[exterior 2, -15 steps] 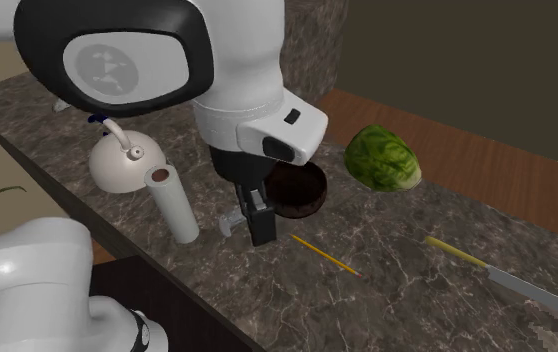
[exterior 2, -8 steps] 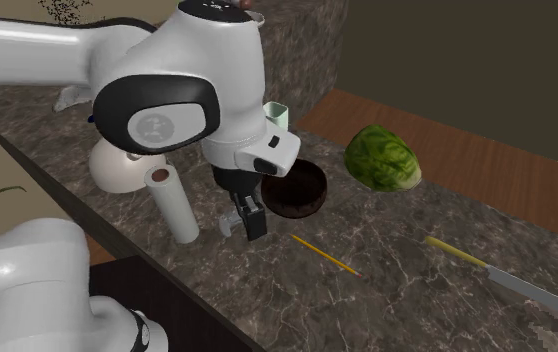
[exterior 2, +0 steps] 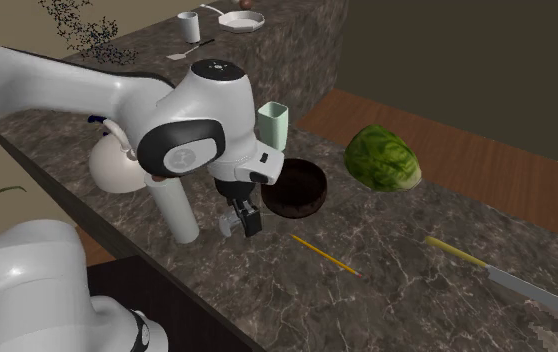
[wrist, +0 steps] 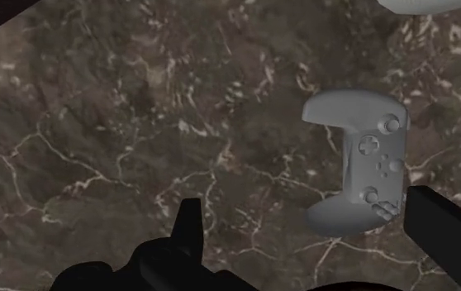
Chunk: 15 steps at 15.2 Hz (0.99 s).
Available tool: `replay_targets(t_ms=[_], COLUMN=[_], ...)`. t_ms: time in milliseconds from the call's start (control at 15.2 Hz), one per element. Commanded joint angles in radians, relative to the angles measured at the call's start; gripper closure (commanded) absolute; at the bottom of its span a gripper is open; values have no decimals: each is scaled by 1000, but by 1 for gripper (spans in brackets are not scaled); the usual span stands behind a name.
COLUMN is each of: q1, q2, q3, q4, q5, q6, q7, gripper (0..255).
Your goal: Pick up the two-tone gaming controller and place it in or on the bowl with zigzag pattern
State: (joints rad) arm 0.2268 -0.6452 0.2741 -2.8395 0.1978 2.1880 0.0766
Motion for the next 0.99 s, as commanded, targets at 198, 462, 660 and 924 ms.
replay_targets(t_ms=[198,462,660,924], q1=[19,17,17,17], q2=[67,132,132,132], q3=[31,45,45,45], q4=[-45,-73,-73,-73], q5=[22,28,28,28], q6=[116,208,208,208], q7=[8,9,9,9], gripper=[0,0,0,0])
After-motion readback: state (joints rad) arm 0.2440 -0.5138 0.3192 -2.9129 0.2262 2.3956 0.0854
